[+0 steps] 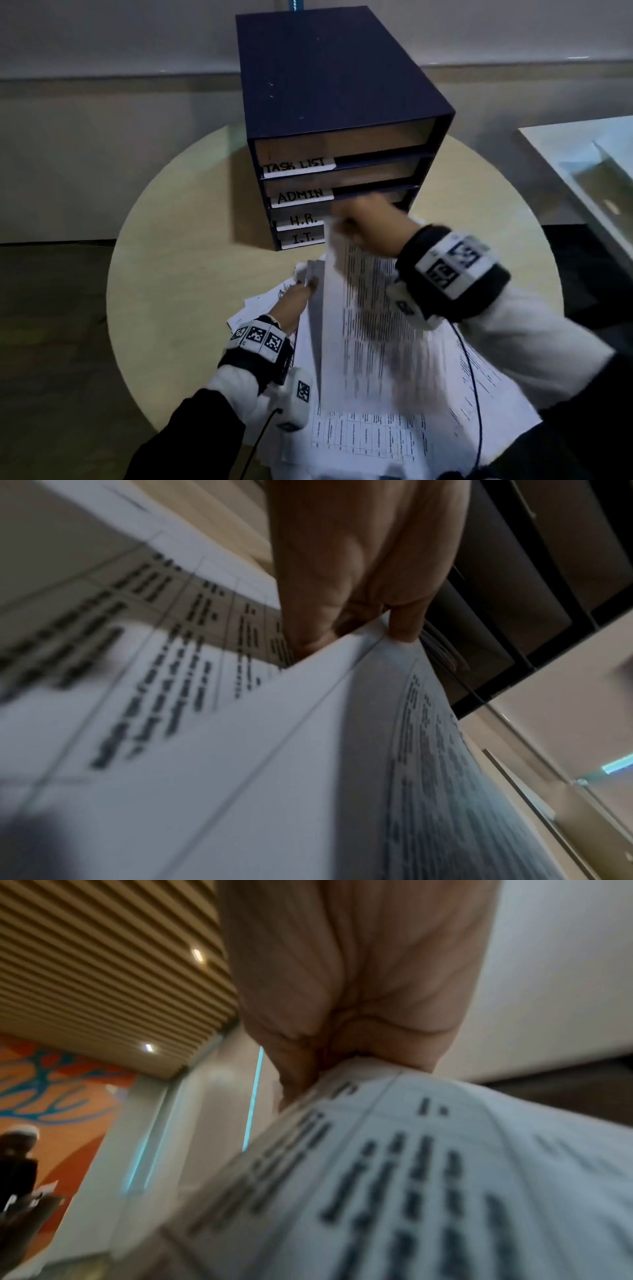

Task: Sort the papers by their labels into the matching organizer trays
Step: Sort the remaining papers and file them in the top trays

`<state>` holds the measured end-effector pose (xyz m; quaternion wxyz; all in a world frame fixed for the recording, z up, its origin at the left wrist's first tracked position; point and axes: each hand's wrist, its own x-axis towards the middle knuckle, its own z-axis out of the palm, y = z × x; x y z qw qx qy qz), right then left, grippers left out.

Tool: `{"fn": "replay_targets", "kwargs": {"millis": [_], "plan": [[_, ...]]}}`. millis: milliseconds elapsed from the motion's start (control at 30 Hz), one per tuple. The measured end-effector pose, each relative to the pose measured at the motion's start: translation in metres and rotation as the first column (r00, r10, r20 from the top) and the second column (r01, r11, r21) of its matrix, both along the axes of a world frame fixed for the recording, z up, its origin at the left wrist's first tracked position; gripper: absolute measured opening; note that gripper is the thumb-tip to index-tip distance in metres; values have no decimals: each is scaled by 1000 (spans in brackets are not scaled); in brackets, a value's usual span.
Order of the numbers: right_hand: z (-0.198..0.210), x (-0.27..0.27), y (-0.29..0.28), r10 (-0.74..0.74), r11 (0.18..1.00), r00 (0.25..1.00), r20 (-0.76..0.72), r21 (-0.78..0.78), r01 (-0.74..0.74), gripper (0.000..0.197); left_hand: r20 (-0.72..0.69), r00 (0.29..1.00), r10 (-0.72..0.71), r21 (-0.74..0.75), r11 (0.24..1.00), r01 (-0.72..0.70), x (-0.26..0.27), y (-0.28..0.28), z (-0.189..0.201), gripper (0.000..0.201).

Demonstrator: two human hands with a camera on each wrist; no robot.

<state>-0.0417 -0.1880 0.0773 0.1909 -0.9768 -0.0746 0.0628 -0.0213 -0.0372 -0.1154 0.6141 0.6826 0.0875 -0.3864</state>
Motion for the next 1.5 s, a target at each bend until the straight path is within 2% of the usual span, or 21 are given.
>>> {"fn": "replay_targets", "kwargs": {"millis": [67, 133, 167, 267, 333, 433, 533, 633, 733, 767, 833, 900, 1000, 1067, 1133, 1200, 1233, 1267, 1300, 1400, 1500], "plan": [[-39, -3, 4, -63, 996, 989, -133, 55, 71, 18, -12, 1000, 27, -47, 999, -28, 3, 7, -23, 88], [-65, -9, 4, -148, 977, 972, -180, 125, 172, 17, -41, 998, 43, -90, 995, -47, -1, 15, -20, 95], [-75, -12, 2, -187, 962, 959, -211, 156, 222, 16, -41, 997, 63, -88, 994, -67, -6, 16, -6, 89], [-92, -22, -5, -187, 941, 910, -369, 200, 274, 19, -10, 993, 118, -64, 991, -119, -9, 17, 13, 40], [-94, -25, -10, -135, 960, 879, -458, 158, 229, 29, -20, 988, 151, -64, 986, -152, -9, 17, 14, 29], [-90, -20, -18, -143, 971, 896, -421, 116, 209, 33, 3, 979, 205, -23, 978, -205, -6, 13, 10, 32], [-88, -12, -23, -250, 932, 915, -316, 179, 316, 27, 83, 977, 196, -41, 980, -193, -4, 8, 12, 31], [-96, -12, -19, -365, 872, 902, -232, 255, 418, 23, 127, 987, 100, -93, 992, -89, -5, 4, 15, 43], [-102, -15, -12, -370, 842, 889, -268, 307, 443, 19, 158, 987, 30, -78, 997, -18, -5, 2, 9, 46], [-103, -17, -13, -370, 845, 881, -295, 288, 451, 20, 167, 985, 32, -54, 998, -24, -5, 2, 6, 45], [-105, -21, -21, -390, 886, 864, -319, 125, 446, 27, 167, 984, 54, -39, 998, -48, -5, 3, 6, 33], [-107, -27, -31, -408, 907, 870, -276, -16, 420, 22, 145, 985, 90, -21, 996, -88, -4, 4, 9, 27], [-113, -40, -39, -327, 939, 925, -195, 39, 341, 17, 79, 983, 166, -23, 986, -165, -1, 3, 11, 37], [-121, -48, -38, -277, 949, 952, -132, 116, 292, 6, 73, 983, 170, -8, 985, -170, 1, 3, 12, 46], [-131, -53, -36, -266, 951, 960, -88, 141, 277, 6, 49, 985, 164, -31, 986, -163, 1, 4, 12, 57], [-138, -54, -34, -273, 947, 959, -77, 156, 282, 9, -17, 984, 177, -68, 982, -177, 5, 9, -6, 92], [-141, -54, -34, -279, 943, 958, -73, 166, 287, 7, -72, 982, 173, -77, 981, -178, 12, 13, -31, 109], [-143, -53, -34, -287, 940, 956, -69, 173, 294, 5, -129, 979, 157, -95, 981, -170, 17, 15, -43, 115], [-144, -53, -34, -296, 935, 954, -56, 186, 301, 4, -167, 974, 150, -102, 980, -169, 16, 15, -38, 109], [-148, -52, -36, -317, 932, 948, 18, 188, 308, 13, -181, 977, 109, -190, 971, -144, 4, 11, 22, 54], [-147, -54, -36, -283, 949, 955, 91, 170, 265, 17, -95, 994, 51, -190, 979, -69, 0, 8, 28, 31]]}}
